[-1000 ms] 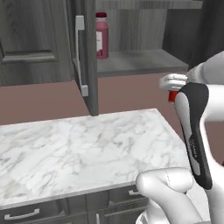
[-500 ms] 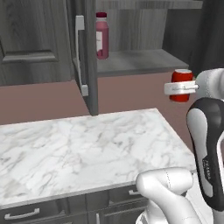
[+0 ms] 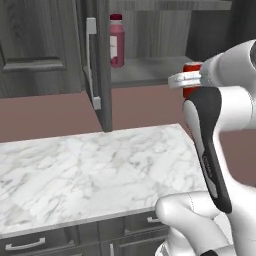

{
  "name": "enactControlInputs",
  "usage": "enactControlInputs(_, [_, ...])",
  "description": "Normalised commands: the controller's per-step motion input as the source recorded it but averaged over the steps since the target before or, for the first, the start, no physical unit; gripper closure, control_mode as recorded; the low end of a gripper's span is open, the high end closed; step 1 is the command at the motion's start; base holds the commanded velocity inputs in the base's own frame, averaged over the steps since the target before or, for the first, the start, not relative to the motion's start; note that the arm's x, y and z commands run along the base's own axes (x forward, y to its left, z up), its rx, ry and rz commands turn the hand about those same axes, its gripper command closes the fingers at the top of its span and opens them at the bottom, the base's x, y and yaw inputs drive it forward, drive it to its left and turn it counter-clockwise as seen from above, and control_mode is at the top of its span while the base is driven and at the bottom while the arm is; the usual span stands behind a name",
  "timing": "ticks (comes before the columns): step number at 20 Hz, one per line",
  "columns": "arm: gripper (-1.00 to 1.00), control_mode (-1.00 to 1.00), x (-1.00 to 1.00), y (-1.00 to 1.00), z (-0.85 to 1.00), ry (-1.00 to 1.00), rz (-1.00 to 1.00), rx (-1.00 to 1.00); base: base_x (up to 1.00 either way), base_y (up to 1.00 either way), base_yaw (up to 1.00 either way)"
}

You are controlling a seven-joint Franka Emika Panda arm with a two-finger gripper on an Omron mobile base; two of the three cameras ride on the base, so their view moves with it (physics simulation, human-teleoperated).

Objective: Pick the juice, can from the counter and place them in the open cabinet.

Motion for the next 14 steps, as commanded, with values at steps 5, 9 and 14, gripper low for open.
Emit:
enactControlInputs(5, [1.00, -1.00, 0.35, 0.00, 0.23, 0.00, -0.13, 0.00, 0.00, 0.00, 0.00])
enactControlInputs(9, [1.00, -1.00, 0.70, 0.00, 0.00, -0.02, -0.06, 0.02, 0.00, 0.00, 0.00])
enactControlInputs(14, [1.00, -1.00, 0.69, -0.07, 0.00, -0.01, -0.01, 0.05, 0.00, 0.00, 0.00])
